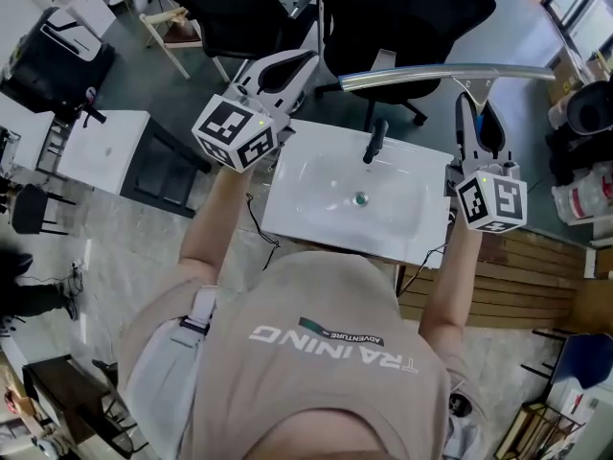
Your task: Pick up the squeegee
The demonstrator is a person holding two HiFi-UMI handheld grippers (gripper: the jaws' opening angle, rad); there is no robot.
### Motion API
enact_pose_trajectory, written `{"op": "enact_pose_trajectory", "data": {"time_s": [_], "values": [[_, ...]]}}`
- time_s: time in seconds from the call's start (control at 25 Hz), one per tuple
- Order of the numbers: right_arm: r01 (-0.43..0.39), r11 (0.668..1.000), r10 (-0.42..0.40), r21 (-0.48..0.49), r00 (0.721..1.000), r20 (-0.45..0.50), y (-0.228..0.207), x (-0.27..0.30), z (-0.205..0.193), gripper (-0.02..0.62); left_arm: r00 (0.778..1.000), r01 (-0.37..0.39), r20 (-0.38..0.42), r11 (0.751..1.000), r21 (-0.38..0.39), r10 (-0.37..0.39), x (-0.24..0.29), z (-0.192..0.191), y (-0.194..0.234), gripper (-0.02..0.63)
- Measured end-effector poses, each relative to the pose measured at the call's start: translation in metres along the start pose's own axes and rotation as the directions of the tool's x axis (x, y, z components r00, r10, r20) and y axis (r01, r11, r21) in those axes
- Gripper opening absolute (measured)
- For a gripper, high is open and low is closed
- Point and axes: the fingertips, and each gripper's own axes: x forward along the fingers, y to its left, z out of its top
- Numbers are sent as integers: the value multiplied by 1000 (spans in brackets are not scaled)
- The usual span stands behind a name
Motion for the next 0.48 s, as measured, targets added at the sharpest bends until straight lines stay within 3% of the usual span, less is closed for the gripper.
{"op": "enact_pose_trajectory", "data": {"time_s": [0.48], "values": [[7, 1000, -7, -2, 998, 59, -13, 20, 25, 124, 999, -19, 36, 999, 29, 18, 17, 22, 18, 12]]}}
